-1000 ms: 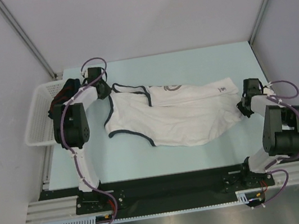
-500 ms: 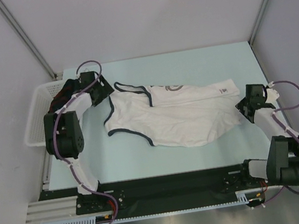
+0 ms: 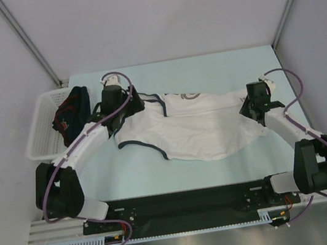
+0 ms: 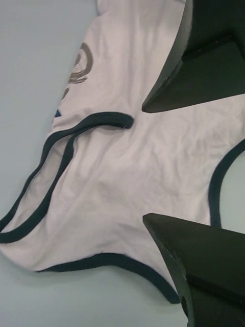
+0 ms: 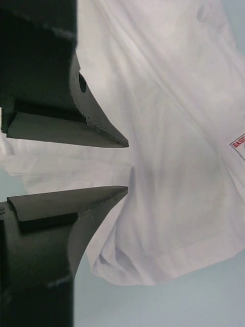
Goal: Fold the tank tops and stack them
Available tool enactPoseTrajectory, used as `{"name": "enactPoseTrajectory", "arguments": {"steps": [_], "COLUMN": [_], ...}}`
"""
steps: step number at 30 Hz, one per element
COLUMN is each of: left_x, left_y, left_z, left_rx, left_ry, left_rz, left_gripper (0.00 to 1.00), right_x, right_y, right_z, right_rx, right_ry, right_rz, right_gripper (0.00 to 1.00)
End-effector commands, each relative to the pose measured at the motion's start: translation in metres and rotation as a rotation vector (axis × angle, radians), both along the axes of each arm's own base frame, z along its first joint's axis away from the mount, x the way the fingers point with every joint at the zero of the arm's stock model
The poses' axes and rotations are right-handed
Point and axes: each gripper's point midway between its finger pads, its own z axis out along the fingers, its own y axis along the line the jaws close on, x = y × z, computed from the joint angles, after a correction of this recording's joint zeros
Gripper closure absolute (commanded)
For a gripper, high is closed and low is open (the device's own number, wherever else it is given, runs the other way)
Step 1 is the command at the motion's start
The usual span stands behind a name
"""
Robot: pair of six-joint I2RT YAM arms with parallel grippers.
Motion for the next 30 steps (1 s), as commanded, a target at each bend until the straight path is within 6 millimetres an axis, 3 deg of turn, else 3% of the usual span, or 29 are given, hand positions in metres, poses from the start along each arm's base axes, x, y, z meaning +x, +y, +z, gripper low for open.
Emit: {"name": "enactPoseTrajectory", "arguments": {"steps": [1, 5, 9, 20, 23, 24, 25, 26, 30], "left_x": [-0.026, -0.067, -0.103, -0.154, -0.162, -0.164, -0.167, -0.171, -0.180], "left_y": [-0.006, -0.034, -0.049, -0.058, -0.058, -0.058, -0.057, -0.060, -0.065], "left_z": [0.018, 0.025, 0.002, -0.045, -0.052, -0.053, -0.055, -0.054, -0.058], "left_rx": [0.009, -0.009, -0.026, 0.001, 0.010, 0.012, 0.023, 0.026, 0.041], "left_ry": [-0.057, -0.079, -0.041, 0.055, 0.069, 0.071, 0.081, 0.076, 0.079], "left_rz": [-0.032, -0.109, -0.172, -0.252, -0.263, -0.269, -0.270, -0.281, -0.294], "left_gripper": [0.15, 0.15, 0.15, 0.15, 0.15, 0.15, 0.16, 0.15, 0.16], "right_x": [0.008, 0.010, 0.009, 0.002, -0.003, -0.004, -0.004, -0.006, -0.016], "right_y": [0.006, 0.007, 0.010, 0.009, 0.010, 0.009, 0.008, 0.005, -0.008], "right_z": [-0.008, -0.030, -0.040, -0.059, -0.062, -0.061, -0.056, -0.052, -0.022], "right_rx": [-0.070, -0.165, -0.153, -0.166, -0.165, -0.168, -0.170, -0.174, -0.208], "right_ry": [0.074, 0.183, 0.195, 0.250, 0.261, 0.263, 0.251, 0.242, 0.170], "right_rz": [0.057, 0.040, 0.040, 0.040, 0.042, 0.038, 0.029, 0.007, -0.061], "right_gripper": [0.59, 0.53, 0.49, 0.50, 0.61, 0.68, 0.85, 0.89, 0.94]}}
